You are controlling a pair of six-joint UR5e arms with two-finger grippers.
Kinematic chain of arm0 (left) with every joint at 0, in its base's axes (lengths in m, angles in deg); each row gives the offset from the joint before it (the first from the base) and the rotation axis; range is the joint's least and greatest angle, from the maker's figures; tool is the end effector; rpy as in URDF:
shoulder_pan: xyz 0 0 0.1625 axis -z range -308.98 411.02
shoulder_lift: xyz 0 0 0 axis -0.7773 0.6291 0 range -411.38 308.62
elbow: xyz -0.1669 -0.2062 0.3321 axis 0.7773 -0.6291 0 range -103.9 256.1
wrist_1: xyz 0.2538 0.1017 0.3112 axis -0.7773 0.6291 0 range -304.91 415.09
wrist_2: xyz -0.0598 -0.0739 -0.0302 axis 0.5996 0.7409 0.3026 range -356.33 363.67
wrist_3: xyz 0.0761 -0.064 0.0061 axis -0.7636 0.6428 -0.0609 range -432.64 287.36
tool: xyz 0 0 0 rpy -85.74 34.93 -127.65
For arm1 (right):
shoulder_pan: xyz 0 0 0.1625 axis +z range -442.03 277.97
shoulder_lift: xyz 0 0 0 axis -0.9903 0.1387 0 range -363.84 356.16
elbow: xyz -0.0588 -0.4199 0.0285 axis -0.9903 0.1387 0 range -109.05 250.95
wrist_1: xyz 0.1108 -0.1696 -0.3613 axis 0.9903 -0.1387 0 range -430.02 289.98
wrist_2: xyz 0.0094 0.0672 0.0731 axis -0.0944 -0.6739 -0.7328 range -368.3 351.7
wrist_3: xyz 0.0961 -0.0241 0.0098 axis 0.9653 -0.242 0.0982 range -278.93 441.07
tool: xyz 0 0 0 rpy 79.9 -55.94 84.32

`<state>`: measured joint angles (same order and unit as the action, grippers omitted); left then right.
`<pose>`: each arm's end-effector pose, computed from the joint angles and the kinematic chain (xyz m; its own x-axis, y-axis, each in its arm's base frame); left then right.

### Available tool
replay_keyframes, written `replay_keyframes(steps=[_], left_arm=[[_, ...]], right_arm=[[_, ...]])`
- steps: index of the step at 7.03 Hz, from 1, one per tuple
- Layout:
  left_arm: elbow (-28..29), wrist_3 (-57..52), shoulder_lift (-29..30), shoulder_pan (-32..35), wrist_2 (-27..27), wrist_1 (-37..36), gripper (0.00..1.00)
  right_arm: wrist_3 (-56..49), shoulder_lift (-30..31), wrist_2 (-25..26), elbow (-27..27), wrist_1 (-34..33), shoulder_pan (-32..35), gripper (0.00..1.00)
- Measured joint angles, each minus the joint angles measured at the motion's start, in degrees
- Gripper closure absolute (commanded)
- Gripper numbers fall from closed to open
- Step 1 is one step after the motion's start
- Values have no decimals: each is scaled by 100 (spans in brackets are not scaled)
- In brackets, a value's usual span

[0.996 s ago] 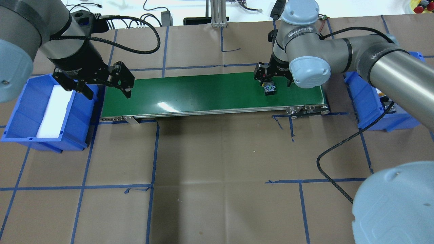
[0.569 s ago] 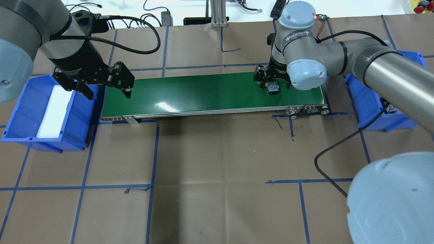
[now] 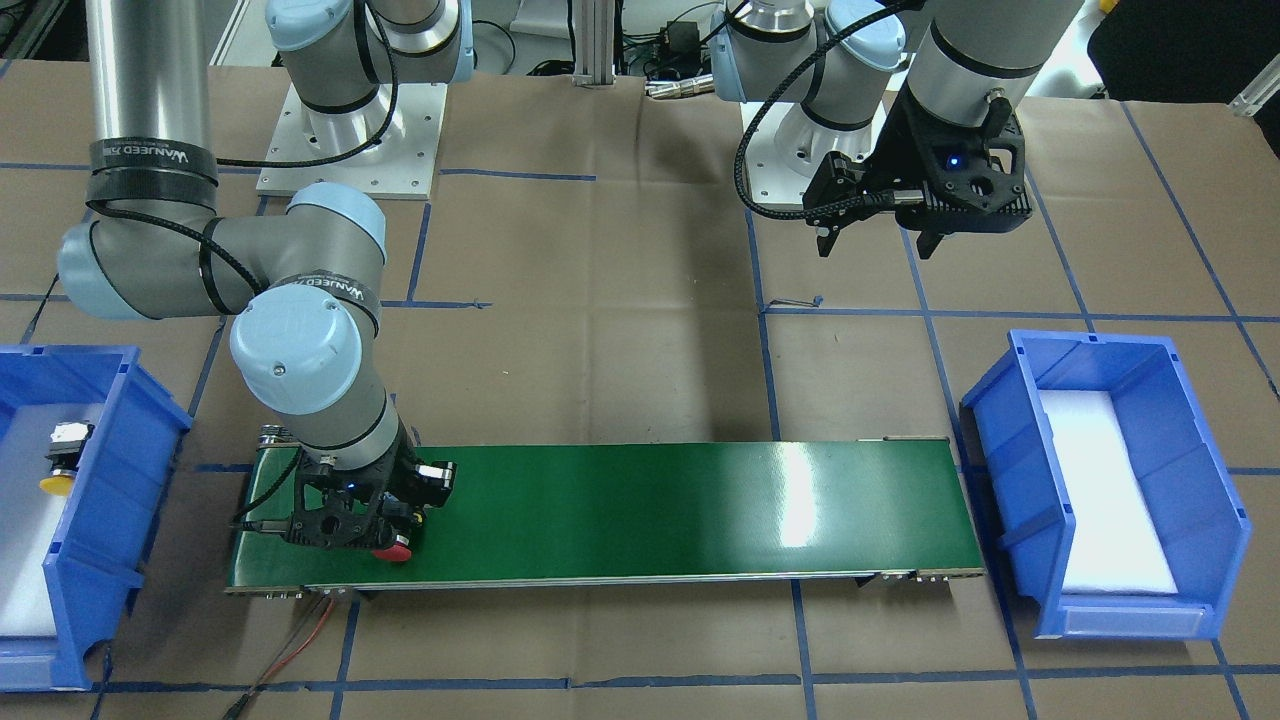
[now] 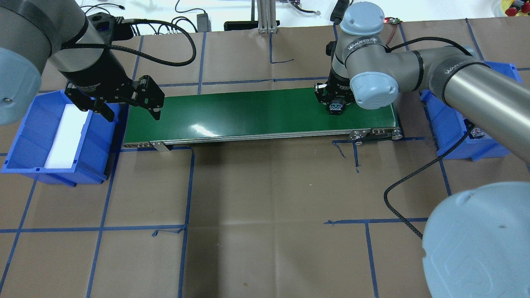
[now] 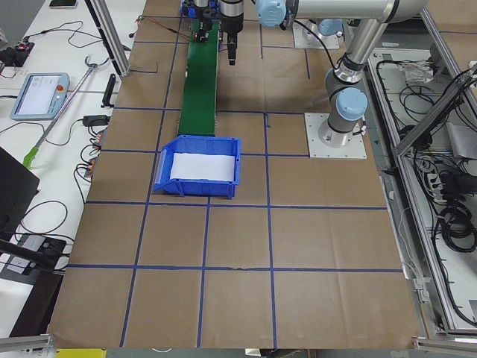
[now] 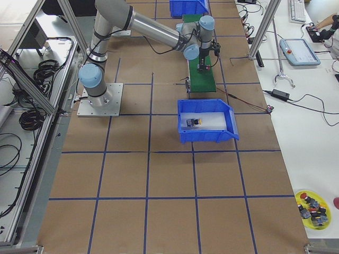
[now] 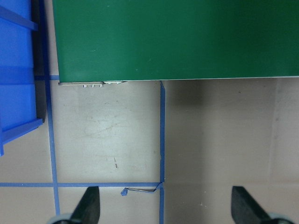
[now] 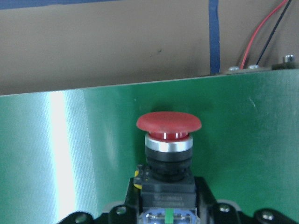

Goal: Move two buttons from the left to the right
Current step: 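Carry the red button into the bin and open the right gripper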

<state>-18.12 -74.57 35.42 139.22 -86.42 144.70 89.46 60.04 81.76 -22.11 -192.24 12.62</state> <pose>-0.1184 -0.4710 0.4791 -1.0000 0.0023 -0.0010 0.0023 0.9999 0.0110 0.1841 -0.6215 0.2588 -0.9979 0.0652 -0.0068 0.0654 0.9965 -0.0528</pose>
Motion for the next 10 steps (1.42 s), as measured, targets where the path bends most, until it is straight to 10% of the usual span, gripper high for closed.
replay_keyframes(steps=[5, 10], left_arm=[[12, 0, 0, 4, 0, -4, 0], [2, 0, -5, 4, 0, 2, 0]], right_arm=[[-1306, 1095, 162, 479, 1098, -1521, 94], [-3807, 309, 150, 945, 1408, -3315, 94]])
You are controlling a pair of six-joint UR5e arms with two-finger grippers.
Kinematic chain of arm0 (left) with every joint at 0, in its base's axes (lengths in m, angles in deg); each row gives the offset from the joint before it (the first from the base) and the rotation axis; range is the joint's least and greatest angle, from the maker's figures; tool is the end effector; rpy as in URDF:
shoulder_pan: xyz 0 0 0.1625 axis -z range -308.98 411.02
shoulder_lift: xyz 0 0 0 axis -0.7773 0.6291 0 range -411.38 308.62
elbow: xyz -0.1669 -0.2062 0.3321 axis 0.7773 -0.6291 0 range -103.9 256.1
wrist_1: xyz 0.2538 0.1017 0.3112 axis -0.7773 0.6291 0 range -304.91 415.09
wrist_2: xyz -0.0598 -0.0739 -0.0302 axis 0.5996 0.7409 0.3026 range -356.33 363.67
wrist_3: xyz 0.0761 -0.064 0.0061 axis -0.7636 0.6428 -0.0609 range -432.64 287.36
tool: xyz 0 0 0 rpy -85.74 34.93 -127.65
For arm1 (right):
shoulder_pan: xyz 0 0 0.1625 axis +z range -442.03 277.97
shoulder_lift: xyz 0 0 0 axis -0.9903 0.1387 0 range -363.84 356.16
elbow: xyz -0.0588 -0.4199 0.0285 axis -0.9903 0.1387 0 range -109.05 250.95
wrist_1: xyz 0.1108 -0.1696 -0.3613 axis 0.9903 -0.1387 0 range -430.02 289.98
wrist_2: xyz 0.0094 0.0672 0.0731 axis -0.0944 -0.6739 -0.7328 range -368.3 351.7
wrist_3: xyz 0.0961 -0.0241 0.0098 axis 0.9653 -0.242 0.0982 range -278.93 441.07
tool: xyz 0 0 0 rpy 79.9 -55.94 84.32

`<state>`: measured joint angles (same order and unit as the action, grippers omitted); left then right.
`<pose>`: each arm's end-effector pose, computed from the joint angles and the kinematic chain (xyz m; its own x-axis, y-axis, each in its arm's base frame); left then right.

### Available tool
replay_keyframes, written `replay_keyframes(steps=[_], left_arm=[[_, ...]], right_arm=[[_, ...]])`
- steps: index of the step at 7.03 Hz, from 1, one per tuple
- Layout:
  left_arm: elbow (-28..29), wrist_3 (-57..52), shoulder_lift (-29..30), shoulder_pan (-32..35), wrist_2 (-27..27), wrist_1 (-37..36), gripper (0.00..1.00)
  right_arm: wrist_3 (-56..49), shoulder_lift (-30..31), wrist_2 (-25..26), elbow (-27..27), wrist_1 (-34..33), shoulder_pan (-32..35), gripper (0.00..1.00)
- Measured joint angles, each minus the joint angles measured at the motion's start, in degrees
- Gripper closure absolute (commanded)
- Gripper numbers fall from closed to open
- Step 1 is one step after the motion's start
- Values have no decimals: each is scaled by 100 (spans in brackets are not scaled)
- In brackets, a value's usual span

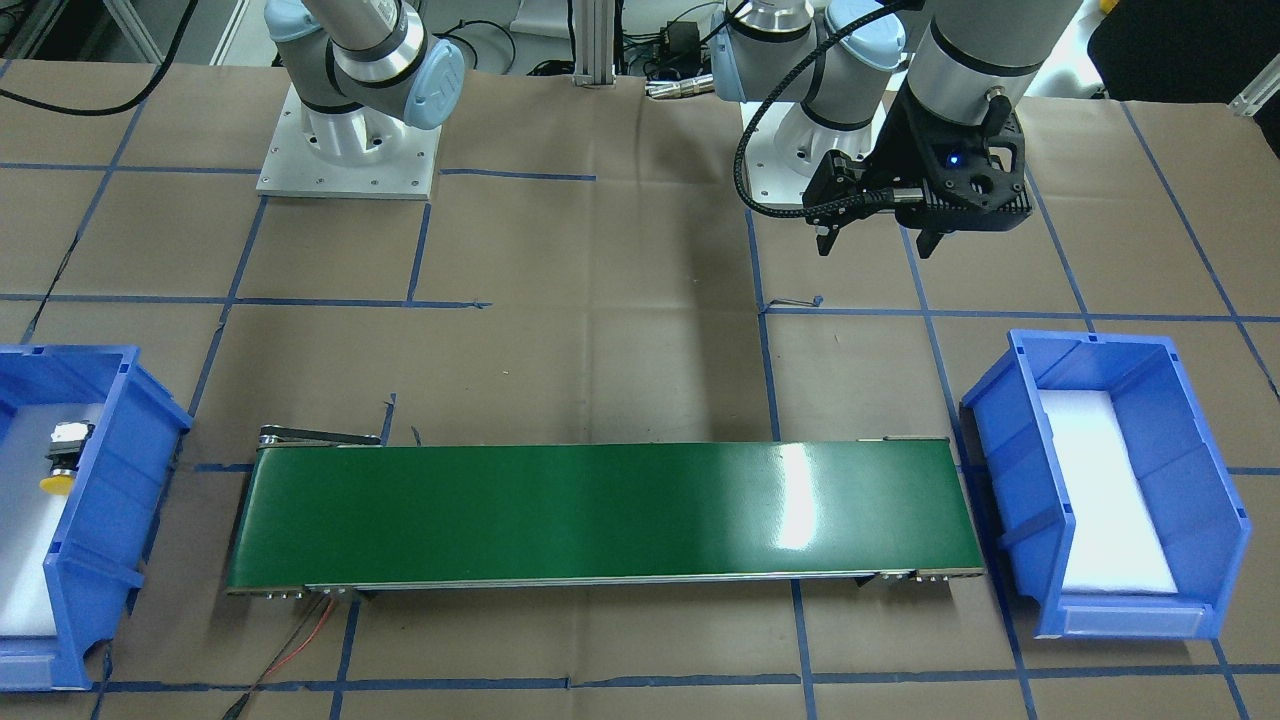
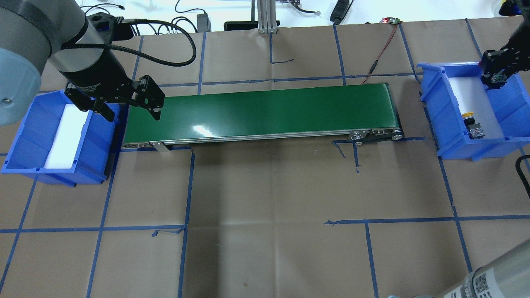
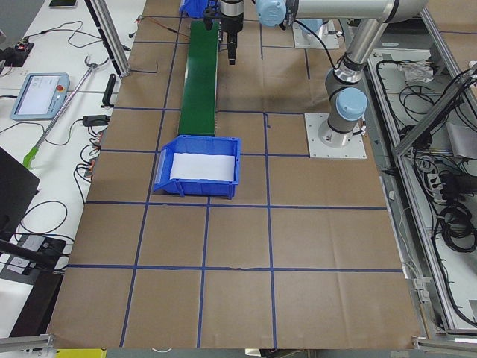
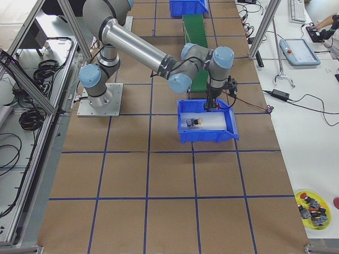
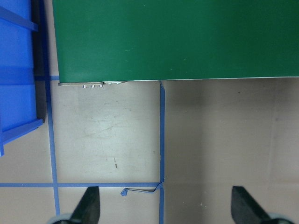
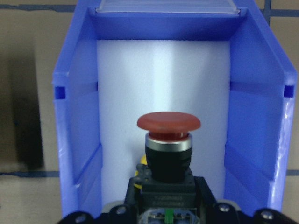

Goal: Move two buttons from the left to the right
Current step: 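Carry the red button into the bin and open the right gripper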

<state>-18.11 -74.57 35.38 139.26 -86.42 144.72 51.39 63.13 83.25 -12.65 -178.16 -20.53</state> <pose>-0.1188 -0.4707 0.4795 -1.0000 0.0030 -0.0011 0.0030 0.9999 0.0105 -0.1928 -0.6286 0.3445 -0.9991 -0.0200 0.0366 -0.0203 0.9997 -0.0097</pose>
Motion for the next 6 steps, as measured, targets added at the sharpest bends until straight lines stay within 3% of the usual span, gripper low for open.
replay_keyframes(steps=[4, 6], left_arm=[[0, 0, 0, 0, 0, -2, 0], [2, 0, 4, 0, 0, -2, 0]], right_arm=[[-117, -835, -5, -72, -980, -40, 93], [-111, -1036, -19, -90, -1089, -18, 91]])
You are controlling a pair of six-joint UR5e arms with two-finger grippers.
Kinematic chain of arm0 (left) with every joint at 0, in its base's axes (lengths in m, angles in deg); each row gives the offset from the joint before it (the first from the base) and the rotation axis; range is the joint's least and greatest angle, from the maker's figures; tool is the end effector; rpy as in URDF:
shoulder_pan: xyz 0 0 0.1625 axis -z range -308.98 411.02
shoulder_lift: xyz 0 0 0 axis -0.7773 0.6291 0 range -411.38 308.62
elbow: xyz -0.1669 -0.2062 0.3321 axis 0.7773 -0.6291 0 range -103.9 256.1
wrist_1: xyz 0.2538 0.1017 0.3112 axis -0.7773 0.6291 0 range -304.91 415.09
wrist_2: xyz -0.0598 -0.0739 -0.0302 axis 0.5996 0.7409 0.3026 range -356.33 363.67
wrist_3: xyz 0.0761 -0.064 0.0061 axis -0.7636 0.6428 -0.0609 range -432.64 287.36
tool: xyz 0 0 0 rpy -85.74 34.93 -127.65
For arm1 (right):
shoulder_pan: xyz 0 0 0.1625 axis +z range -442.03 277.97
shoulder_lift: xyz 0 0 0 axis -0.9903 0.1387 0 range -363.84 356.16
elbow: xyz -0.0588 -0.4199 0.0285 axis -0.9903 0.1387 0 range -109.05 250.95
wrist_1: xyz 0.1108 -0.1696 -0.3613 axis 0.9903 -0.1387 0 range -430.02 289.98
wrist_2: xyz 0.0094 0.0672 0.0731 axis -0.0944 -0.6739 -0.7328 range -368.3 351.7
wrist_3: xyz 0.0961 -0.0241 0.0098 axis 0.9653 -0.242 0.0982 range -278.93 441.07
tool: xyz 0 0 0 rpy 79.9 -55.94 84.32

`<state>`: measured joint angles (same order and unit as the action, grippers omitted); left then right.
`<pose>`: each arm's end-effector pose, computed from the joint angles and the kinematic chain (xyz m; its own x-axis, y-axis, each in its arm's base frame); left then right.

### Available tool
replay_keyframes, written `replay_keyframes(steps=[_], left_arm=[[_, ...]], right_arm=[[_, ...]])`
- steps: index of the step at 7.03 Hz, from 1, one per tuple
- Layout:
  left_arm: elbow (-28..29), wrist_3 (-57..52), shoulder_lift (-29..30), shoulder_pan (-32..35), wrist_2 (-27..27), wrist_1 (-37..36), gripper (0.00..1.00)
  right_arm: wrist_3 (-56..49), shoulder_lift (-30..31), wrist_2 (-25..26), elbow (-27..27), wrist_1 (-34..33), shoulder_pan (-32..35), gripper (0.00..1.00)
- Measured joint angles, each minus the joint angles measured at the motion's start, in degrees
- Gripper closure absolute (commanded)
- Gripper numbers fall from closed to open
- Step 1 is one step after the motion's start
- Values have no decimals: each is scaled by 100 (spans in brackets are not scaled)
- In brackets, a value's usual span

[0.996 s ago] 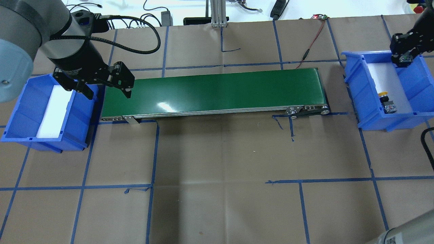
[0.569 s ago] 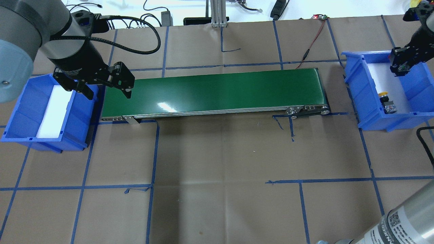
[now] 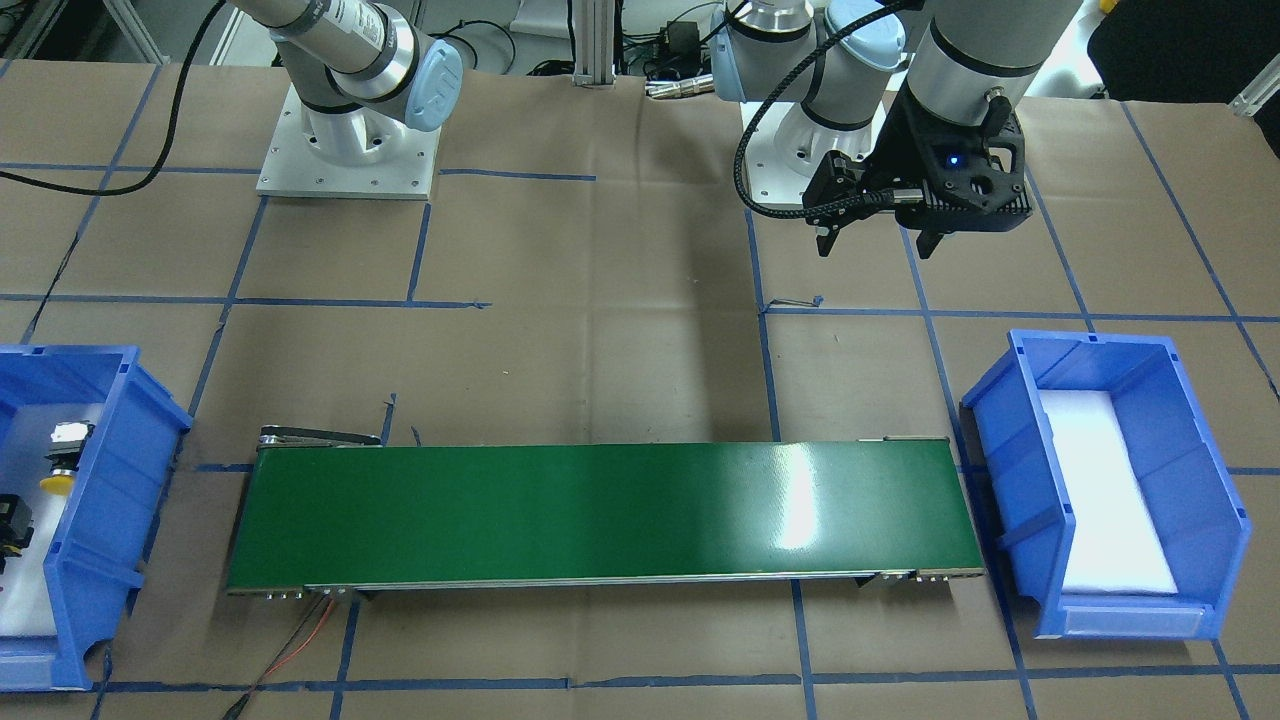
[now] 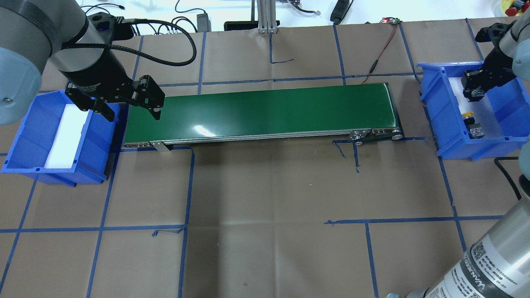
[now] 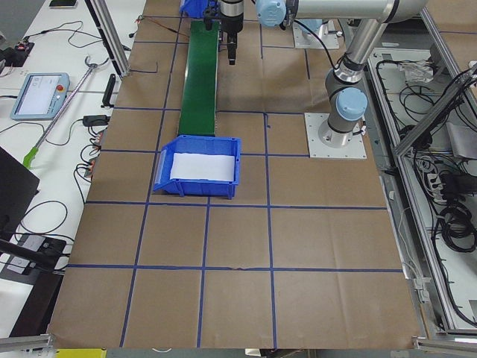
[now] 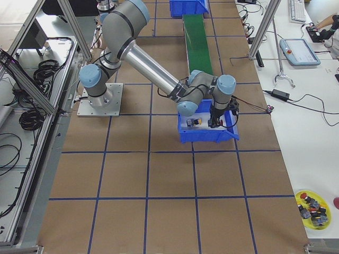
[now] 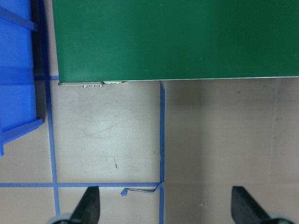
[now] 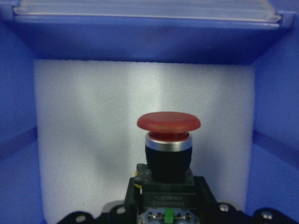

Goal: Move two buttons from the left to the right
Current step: 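Carry the red button into the bin and open the right gripper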

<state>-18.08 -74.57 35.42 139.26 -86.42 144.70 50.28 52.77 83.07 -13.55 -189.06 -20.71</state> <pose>-0.1188 -0.4710 0.4795 -1.0000 0.0030 -0.0011 0.0030 0.9999 0.0103 -0.2127 -0.6613 0.2364 -0.9989 -0.0364 0.0309 -0.0366 0.9993 -0.0052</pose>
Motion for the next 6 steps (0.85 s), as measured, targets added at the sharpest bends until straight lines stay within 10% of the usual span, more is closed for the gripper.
replay_keyframes(steps=[2, 6], left_arm=[[10, 0, 9, 0, 0, 2, 0], [21, 0, 15, 0, 4, 3, 0]], right_arm=[[6, -74, -2, -16, -10, 15, 1], [16, -47, -49, 62, 74, 23, 0]])
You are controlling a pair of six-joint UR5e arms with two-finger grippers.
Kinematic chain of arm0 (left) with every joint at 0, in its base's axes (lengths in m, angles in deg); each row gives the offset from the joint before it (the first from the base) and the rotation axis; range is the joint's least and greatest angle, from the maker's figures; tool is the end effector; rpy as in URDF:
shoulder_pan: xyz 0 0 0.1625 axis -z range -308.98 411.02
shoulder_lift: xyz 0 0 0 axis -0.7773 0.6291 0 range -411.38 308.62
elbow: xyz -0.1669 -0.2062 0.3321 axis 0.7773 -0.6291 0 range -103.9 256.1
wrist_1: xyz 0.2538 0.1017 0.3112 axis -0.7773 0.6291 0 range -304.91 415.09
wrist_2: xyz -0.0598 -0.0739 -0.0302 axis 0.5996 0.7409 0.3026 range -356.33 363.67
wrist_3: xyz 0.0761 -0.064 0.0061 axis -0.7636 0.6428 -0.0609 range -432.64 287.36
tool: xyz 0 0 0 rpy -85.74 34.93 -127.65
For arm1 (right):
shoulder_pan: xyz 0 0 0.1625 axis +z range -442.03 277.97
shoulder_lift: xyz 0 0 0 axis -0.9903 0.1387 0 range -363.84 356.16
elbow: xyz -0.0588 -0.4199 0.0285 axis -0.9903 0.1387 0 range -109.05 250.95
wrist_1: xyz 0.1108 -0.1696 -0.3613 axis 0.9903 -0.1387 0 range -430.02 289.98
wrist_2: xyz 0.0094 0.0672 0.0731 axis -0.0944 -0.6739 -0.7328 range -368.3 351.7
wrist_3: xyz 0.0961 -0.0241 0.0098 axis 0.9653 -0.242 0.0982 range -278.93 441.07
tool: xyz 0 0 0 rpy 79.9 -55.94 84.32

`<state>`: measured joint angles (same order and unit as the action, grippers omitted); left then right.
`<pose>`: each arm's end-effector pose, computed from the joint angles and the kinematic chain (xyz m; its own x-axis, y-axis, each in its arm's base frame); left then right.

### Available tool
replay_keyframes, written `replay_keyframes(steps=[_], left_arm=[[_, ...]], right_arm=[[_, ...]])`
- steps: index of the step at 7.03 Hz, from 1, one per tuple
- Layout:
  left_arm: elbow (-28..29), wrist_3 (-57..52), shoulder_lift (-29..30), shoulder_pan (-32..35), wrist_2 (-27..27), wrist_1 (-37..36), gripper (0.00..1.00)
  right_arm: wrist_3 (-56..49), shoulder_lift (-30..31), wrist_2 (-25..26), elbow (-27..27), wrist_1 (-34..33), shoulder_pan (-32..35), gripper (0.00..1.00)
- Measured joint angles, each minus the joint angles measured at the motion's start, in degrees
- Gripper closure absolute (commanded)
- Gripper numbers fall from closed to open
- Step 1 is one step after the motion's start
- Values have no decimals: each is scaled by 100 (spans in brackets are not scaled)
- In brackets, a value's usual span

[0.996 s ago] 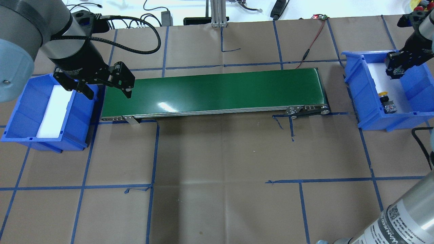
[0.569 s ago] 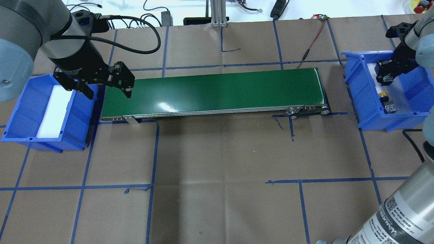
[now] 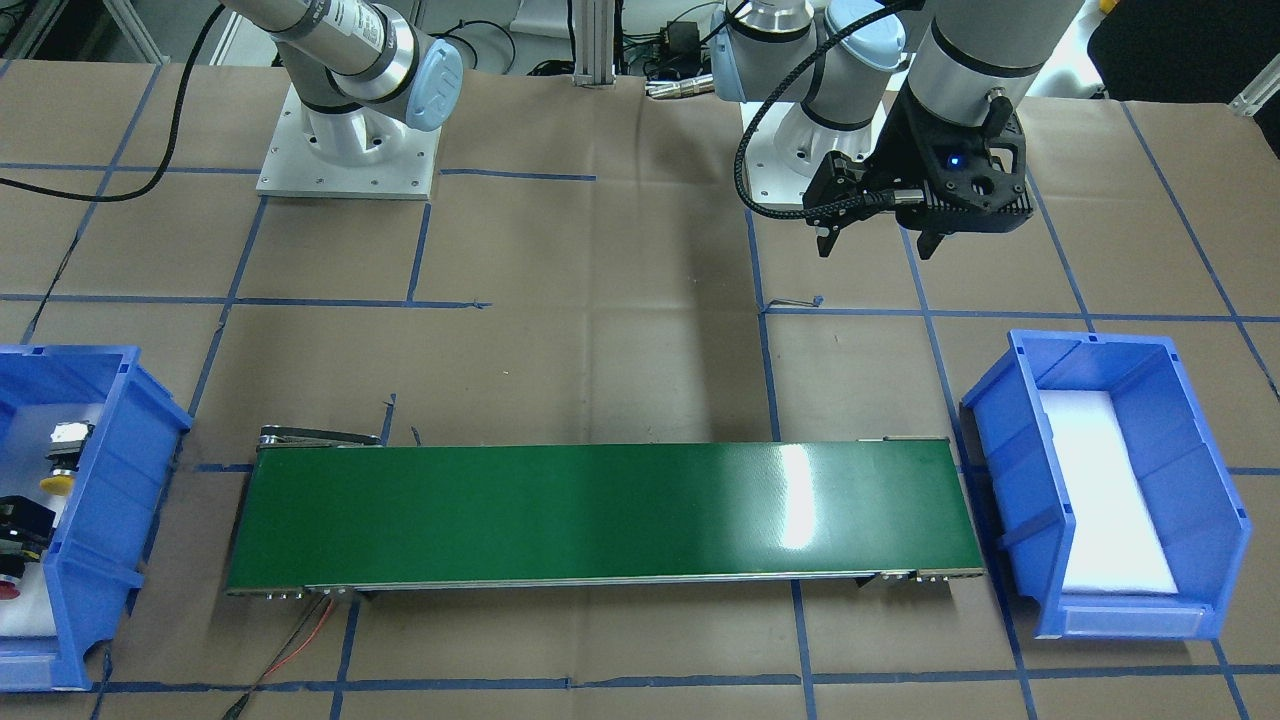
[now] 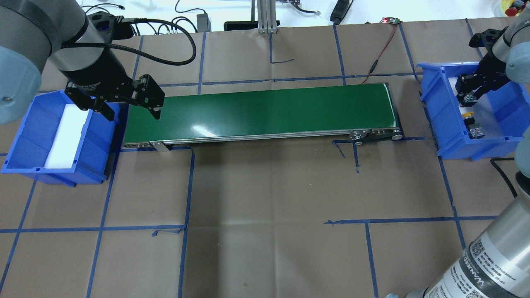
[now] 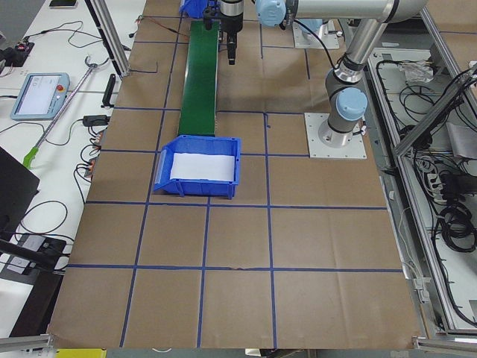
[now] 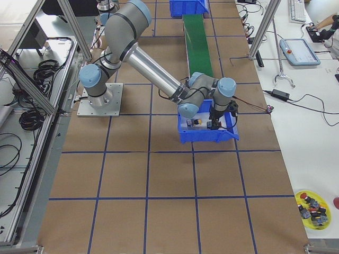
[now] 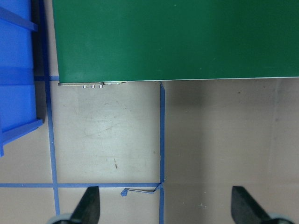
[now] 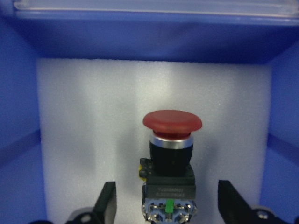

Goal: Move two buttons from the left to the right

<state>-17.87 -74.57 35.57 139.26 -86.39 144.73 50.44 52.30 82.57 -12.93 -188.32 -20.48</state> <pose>-0.1188 -0.4721 0.4800 -1.0000 0.0030 -0.0006 0.0030 0.9999 0.0098 -0.2104 -0.6647 0.2343 -0.9991 -0.0379 0.0181 -0.0379 0.9993 -0.0008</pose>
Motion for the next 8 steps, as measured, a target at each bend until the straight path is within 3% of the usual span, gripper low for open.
replay_keyframes(steps=[2, 6, 8], left_arm=[[7, 0, -2, 0, 1, 1, 0], [19, 2, 4, 0, 0, 0, 0], [26, 8, 13, 0, 4, 1, 0]], right_arm=[[29, 217, 12, 170, 101, 58, 0], [807, 1365, -88, 842, 1649, 735, 0], [1193, 1966, -852, 706, 2326, 1375, 0]])
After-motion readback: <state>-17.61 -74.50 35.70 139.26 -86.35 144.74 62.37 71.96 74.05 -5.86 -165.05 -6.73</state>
